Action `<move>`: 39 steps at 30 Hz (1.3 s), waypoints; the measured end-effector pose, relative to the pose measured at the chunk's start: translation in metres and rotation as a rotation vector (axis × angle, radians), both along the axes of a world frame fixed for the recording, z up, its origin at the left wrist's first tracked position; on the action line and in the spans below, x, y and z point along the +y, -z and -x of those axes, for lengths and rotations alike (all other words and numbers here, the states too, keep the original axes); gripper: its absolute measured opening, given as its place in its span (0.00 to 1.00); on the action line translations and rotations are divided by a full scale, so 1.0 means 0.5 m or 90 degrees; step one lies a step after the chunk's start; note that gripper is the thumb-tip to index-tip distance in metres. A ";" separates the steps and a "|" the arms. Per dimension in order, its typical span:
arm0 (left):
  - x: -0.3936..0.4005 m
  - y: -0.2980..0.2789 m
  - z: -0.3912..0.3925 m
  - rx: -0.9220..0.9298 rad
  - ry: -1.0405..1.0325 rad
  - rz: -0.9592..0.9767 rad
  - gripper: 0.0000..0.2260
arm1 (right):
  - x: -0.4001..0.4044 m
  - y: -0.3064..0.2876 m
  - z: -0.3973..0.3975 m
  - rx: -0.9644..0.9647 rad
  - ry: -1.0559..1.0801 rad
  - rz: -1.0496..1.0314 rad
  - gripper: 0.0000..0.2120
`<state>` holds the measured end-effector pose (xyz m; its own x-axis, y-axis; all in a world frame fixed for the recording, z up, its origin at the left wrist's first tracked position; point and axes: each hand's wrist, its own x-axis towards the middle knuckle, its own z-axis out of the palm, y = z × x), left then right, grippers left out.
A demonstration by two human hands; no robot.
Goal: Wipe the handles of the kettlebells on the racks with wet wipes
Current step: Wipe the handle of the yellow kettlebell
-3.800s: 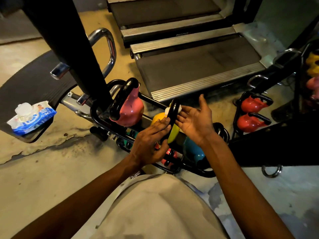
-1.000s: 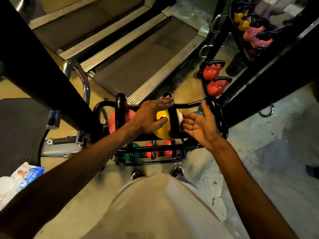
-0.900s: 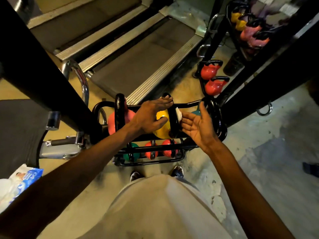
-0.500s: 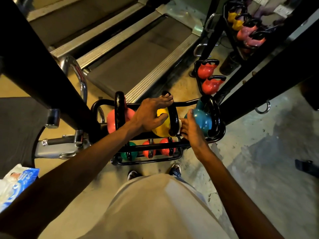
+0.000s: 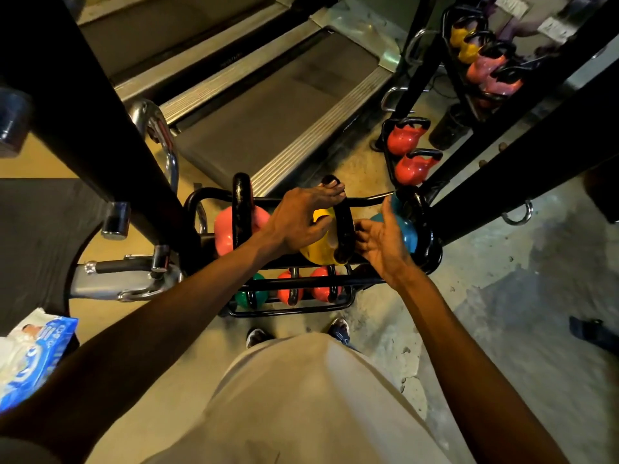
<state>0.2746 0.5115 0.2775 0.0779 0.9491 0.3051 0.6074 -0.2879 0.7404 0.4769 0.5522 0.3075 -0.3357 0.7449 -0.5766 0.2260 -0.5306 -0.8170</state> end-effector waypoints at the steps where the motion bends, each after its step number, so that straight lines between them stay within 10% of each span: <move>1: -0.001 -0.002 -0.001 0.001 0.001 0.002 0.28 | -0.008 0.004 -0.008 0.022 0.012 -0.004 0.44; 6: -0.004 -0.004 -0.007 -0.016 -0.007 0.018 0.28 | -0.108 0.028 -0.035 0.044 0.056 -0.162 0.34; 17: -0.002 -0.002 -0.002 -0.027 0.006 -0.001 0.26 | -0.124 0.077 -0.040 -0.495 -0.470 -0.897 0.40; 23: -0.001 -0.004 -0.002 -0.017 0.007 0.001 0.24 | -0.141 0.125 -0.124 -0.651 -0.698 -1.016 0.40; 39: 0.000 -0.010 -0.007 -0.005 0.000 0.001 0.24 | -0.079 0.063 -0.052 -0.682 -0.683 -1.096 0.36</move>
<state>0.2779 0.5114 0.2827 0.0747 0.9498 0.3039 0.6013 -0.2860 0.7461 0.5030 0.5127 0.2761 -0.9216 0.3881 0.0070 0.3660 0.8629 0.3484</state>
